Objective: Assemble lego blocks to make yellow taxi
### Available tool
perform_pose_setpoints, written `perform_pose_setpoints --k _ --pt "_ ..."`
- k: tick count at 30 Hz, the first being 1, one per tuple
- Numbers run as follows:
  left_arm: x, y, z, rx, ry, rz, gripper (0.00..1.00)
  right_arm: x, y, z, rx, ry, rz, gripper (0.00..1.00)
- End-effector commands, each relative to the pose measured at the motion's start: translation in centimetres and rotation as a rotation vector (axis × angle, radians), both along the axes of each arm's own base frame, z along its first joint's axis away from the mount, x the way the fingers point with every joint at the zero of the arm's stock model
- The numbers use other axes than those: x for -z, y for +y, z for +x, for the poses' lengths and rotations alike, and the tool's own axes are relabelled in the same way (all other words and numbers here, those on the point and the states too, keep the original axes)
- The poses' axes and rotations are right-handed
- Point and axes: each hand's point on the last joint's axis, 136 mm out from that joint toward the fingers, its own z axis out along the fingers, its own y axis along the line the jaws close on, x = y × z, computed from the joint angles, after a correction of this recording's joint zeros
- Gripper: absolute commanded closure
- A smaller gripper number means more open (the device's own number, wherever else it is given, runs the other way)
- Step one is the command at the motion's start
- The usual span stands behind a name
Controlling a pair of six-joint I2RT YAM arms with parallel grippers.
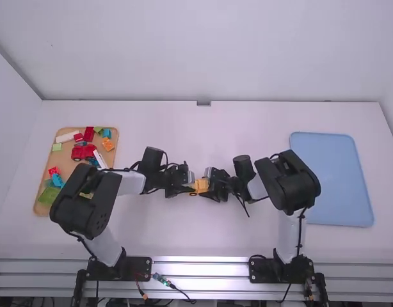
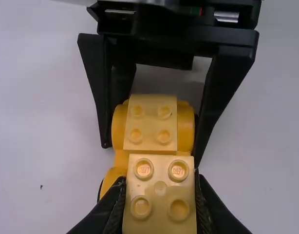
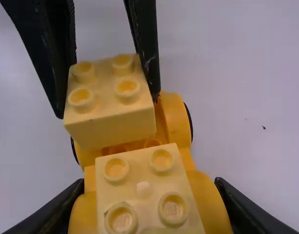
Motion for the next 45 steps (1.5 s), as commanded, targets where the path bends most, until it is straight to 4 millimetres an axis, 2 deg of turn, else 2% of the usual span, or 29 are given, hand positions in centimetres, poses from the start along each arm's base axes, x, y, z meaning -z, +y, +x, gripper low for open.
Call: perform_pose_setpoints --k 1,13,21,31,33,34,37,38,41,42,43,45 --pt "0.2 -0.3 -0.6 0.022 0.013 -0.013 0.98 1.0 -0.5 -0.4 0.016 0.031 -0.026 0.53" --pt "0.1 -0.5 -0.7 0.038 0.002 -0.028 0.98 0.9 -0.5 -1.1 -0.028 0.023 -0.015 0.55" --pt "0.1 -1.2 -1.2 0.062 0.008 -0.033 0.98 0.6 -0.4 -0.5 -0.008 0.039 -0.005 0.56" --pt "2.0 -1.2 -0.7 0.023 0.045 -0.019 0.98 0.7 -0.2 -0.7 -0.016 0.037 -0.009 0.57" --pt "2.0 -1.3 -0.6 0.023 0.04 -0.021 0.93 0.7 -0.2 -0.7 -0.014 0.035 -0.012 0.57" --pt "1.9 -1.3 -0.4 0.022 0.028 -0.023 0.78 0.7 -0.3 -0.6 -0.011 0.036 -0.011 0.57" --pt "1.6 -1.4 -0.2 0.022 0.011 -0.027 0.61 0.7 -0.3 -0.6 -0.01 0.036 -0.011 0.57" --pt "1.6 -1.4 -0.1 0.022 0.01 -0.028 0.48 0.7 -0.3 -0.6 -0.01 0.036 -0.011 0.56" --pt "1.6 -1.2 0.3 -0.015 0.019 -0.016 0.34 0.7 -0.3 -0.6 -0.01 0.037 -0.011 0.56" --pt "1.6 -1.0 0.6 -0.032 0.02 -0.009 0.23 0.7 -0.3 -0.6 -0.01 0.037 -0.011 0.56" --pt "1.6 -0.9 0.9 -0.051 0.02 -0.006 0.01 0.7 -0.3 -0.6 -0.01 0.036 -0.011 0.57" --pt "1.0 -0.8 1.1 -0.051 0.012 -0.018 0.01 0.7 -0.3 -0.6 -0.01 0.036 -0.011 0.56"
